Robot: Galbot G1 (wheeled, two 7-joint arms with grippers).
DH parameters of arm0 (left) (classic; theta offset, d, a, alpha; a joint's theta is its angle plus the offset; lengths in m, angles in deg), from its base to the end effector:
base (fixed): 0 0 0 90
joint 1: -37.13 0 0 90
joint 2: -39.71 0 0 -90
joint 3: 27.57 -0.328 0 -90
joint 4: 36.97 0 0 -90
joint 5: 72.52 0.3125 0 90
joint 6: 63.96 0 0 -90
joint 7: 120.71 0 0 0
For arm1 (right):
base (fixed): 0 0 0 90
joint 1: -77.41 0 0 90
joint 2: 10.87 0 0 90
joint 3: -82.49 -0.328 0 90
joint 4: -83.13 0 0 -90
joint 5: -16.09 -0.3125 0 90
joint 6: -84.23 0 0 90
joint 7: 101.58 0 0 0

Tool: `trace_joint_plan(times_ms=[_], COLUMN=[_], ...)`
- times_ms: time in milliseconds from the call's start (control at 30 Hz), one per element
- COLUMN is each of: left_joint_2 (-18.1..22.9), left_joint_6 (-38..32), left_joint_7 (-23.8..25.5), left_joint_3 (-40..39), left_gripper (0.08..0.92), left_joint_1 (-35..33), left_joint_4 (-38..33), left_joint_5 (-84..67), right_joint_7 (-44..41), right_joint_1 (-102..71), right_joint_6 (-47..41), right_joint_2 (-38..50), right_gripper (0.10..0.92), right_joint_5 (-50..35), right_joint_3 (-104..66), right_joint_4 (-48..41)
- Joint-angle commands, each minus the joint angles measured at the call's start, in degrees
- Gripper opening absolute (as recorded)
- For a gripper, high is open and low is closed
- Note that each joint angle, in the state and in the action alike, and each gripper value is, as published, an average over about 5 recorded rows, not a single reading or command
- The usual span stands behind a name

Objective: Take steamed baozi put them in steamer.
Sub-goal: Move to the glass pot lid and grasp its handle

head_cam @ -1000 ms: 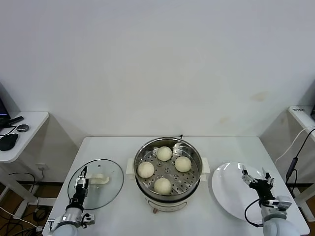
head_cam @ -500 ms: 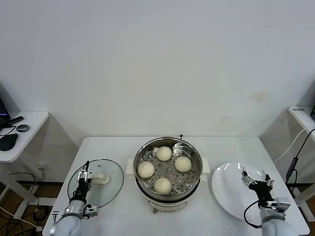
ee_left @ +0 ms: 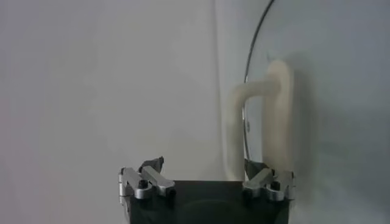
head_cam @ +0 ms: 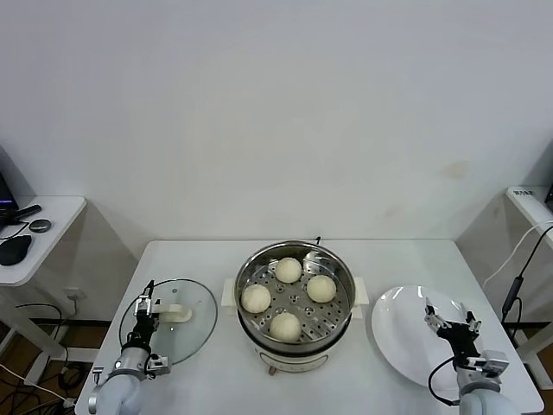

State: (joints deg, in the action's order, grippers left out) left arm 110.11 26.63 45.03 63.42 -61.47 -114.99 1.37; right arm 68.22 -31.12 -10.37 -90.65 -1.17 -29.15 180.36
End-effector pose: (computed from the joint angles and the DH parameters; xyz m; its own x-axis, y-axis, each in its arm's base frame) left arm 0.2471 0.1368 -0.4099 -0.9926 -0.0804 0.0915 0.0974 -0.0727 0.9926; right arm 0.1894 -0.1637 -0.3417 -0.9693 0.1602 0.1864 0.1733 0.9833 0.0560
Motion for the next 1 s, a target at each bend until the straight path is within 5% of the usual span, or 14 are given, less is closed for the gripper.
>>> trace_joint_plan(times_ms=[33,500,733,1000], left_joint_2=[0.2,-0.1,2.4,3.8], left_joint_6=[-1.4,0.4,13.2,28.2], left_joint_7=[-1.4,-1.9,5.1,9.2], left_joint_3=[0.0,-0.2,1.0,0.2], left_gripper=[0.774,0.381,0.193,0.174], left_joint_1=[0.2,0.4,-4.8,-9.1], left_joint_4=[1.5,3.0,-11.5,-26.2], left_joint_5=[-0.8,-1.6,-3.8,-4.6], right_joint_7=[0.1,0.0,0.0,0.0], right_joint_1=[0.1,-0.1,0.0,0.1], right_joint_6=[0.1,0.5,0.4,0.2], right_joint_2=[-0.2,-0.3,-0.3,-0.4], right_gripper=[0.823,0.823,0.823,0.823], right_joint_5=[0.3,0.9,0.9,0.8], right_joint_3=[0.1,0.3,0.8,1.4], right_joint_4=[-0.4,-0.9,-0.8,-0.3])
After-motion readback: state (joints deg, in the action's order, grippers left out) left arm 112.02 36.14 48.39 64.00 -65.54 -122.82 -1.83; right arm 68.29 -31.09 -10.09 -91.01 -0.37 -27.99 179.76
